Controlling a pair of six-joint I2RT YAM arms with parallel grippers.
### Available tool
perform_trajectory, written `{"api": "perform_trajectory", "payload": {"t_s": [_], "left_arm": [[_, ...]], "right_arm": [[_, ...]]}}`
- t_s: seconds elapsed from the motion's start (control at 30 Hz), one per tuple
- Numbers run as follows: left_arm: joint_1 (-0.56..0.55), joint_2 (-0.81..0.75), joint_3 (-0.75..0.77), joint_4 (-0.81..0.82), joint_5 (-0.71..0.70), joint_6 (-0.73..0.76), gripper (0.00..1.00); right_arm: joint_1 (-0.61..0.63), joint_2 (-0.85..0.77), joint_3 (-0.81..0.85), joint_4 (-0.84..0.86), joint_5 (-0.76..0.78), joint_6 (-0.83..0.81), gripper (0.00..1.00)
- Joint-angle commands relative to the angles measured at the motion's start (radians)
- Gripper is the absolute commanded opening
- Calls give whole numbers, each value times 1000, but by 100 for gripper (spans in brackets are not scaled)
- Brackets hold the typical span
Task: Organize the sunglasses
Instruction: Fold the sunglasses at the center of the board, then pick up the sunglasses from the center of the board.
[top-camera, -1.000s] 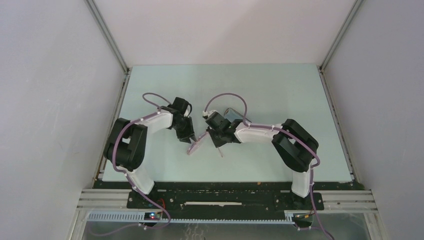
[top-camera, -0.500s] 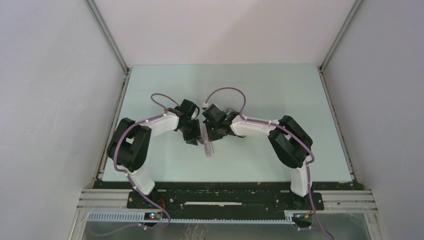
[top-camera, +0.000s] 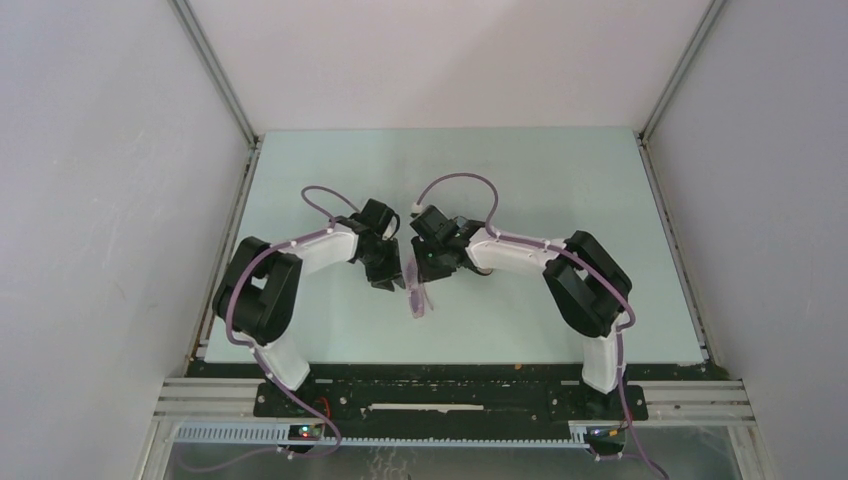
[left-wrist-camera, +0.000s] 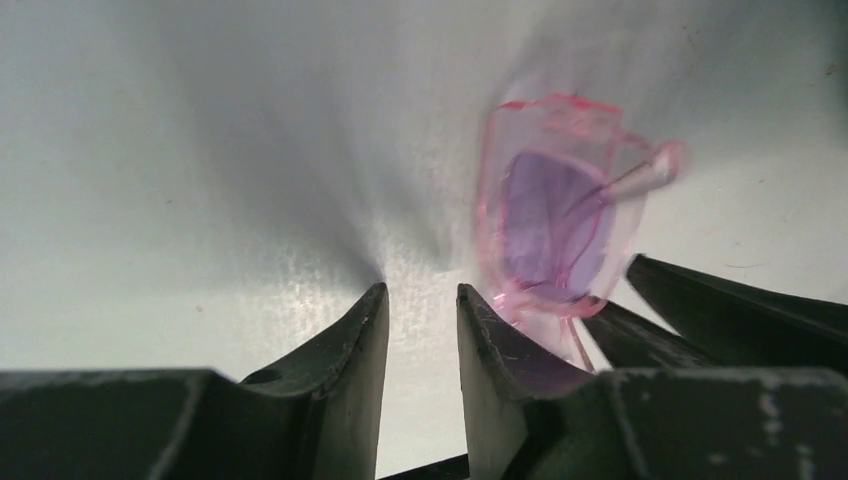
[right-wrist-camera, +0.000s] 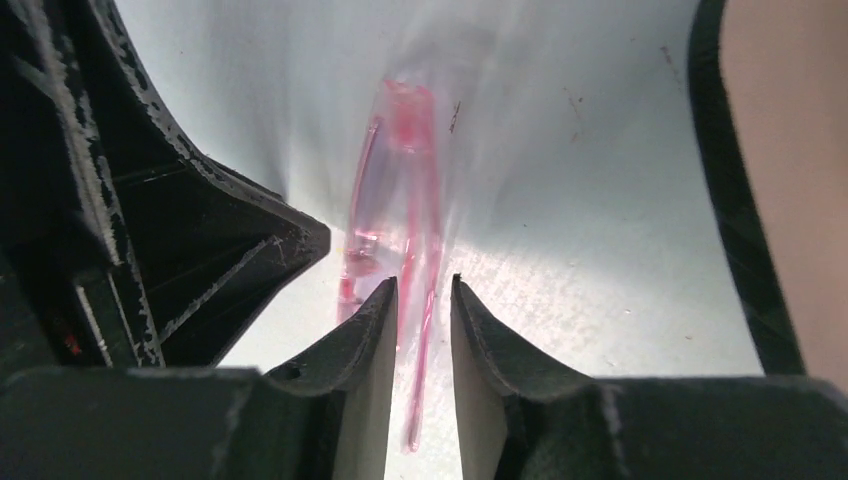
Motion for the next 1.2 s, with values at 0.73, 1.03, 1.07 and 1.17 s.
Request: {"api": "perform_trajectory", "payload": {"t_s": [0.73,1.03,1.07,1.17], "left_arm": [[77,-228,1,-128,-159,24,36],[109,-263,-19,-126,-152,28,36],[109,-261,-19,-125,-150,28,36],[109,-258,-23,-117,-143,28,36]], "right_arm": [[-4,-14,-39,60,-39,106,63],[24,58,-19,44,10,114,61],[30,63,-13,38,18,111,60],[40,73,-2,16,51,111,58]]}}
